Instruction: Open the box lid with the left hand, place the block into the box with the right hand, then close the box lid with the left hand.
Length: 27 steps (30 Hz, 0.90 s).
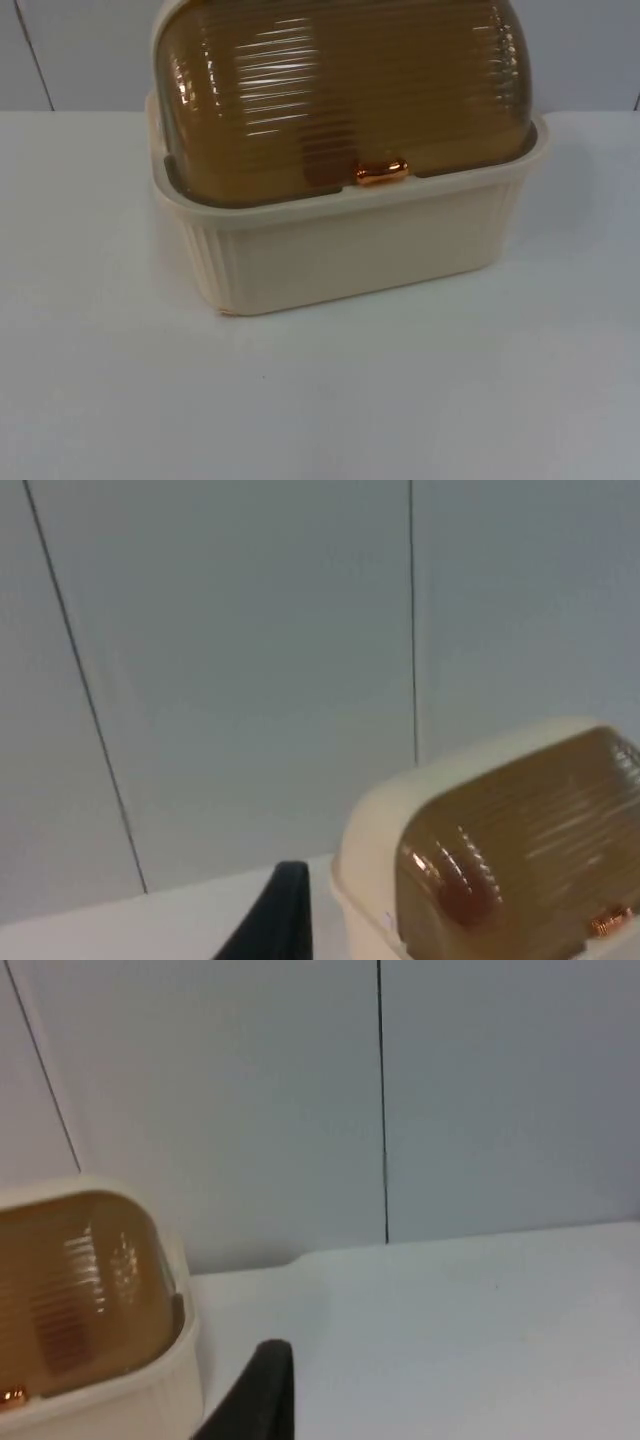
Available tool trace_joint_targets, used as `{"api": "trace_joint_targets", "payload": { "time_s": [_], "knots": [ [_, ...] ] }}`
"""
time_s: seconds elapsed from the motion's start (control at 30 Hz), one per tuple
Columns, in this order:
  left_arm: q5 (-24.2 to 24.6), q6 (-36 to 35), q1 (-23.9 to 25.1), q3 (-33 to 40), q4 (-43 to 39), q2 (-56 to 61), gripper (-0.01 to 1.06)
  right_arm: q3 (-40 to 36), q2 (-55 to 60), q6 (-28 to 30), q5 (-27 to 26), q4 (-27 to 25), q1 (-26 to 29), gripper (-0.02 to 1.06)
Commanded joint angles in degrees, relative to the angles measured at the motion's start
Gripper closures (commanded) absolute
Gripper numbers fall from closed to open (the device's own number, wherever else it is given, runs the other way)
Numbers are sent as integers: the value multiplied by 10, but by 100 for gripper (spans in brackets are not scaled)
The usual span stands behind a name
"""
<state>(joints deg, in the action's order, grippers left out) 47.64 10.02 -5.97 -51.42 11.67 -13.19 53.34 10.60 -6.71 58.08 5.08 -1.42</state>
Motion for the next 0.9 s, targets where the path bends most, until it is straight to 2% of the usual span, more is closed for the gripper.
{"api": "trace_joint_targets", "payload": {
  "time_s": [0.0,0.07,0.2,0.3,0.33,0.37,0.43,0.5,0.57,0.67,0.77,0.87],
  "knots": [
    [3,-42,0,-2,-35,28,0,2,-32,-1,1,19,0,0],
    [28,-67,0,-2,-83,47,0,2,-55,0,18,22,0,0],
    [62,-67,0,-2,-93,71,0,2,-86,21,32,21,0,0],
    [20,-68,0,-2,-79,132,0,2,-106,11,20,20,0,0],
    [20,-68,0,-2,-79,132,0,2,-106,11,20,20,0,0],
    [16,-78,0,-2,-91,132,0,6,-106,11,40,23,0,0],
    [73,-88,0,-17,-112,132,0,11,-106,20,30,14,0,0],
    [64,-82,7,-27,-107,132,0,22,-106,20,-7,8,0,0],
    [47,-83,11,-32,-107,132,0,23,-106,20,-17,8,1,0],
    [-5,-84,30,-44,-117,132,0,20,-106,20,16,8,2,0],
    [-2,-84,36,-44,-126,132,0,20,-106,21,30,10,2,0],
    [21,-124,55,-45,-138,132,0,20,-106,21,24,10,2,0]
  ]
}}
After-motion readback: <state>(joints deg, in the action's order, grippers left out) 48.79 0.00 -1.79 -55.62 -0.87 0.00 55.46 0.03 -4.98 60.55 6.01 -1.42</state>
